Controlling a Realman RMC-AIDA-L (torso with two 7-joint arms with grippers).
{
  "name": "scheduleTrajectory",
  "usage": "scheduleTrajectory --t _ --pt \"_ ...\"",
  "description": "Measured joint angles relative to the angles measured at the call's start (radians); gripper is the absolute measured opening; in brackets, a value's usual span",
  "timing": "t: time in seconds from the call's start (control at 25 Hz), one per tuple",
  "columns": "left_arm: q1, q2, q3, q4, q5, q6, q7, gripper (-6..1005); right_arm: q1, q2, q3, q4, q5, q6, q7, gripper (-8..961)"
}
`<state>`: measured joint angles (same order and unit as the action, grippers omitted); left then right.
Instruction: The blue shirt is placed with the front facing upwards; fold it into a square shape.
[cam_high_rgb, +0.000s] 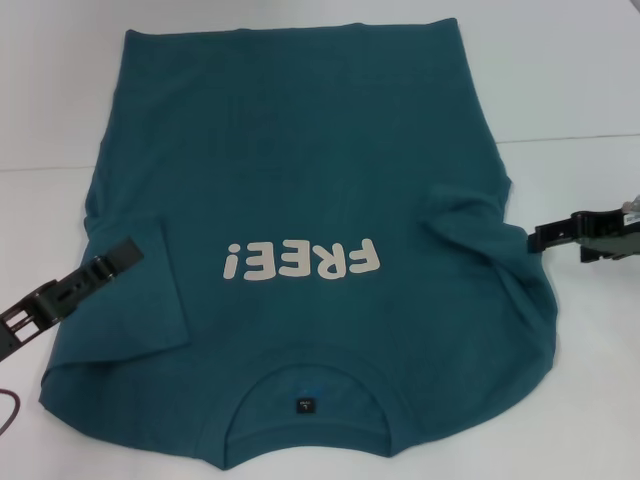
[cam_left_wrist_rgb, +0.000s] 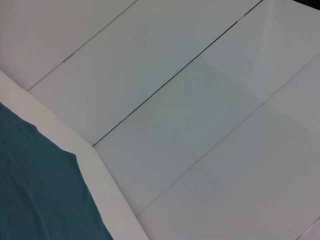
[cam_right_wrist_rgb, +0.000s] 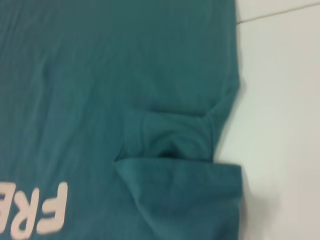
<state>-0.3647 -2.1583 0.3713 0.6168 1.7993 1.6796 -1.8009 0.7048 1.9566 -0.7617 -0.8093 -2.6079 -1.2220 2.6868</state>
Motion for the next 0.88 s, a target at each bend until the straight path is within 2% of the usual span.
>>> scheduleTrajectory --t 0.32,0.88 --pt "0.007 0.0 0.0 0.0 0.0 0.002 0.0 797 0.011 0.008 0.002 0.133 0.09 0.16 0.0 882" --pt "0.008 -0.001 0.0 0.0 0.0 0.002 0.006 797 0.026 0.019 -0.005 0.213 0.145 0.287 -0.006 860"
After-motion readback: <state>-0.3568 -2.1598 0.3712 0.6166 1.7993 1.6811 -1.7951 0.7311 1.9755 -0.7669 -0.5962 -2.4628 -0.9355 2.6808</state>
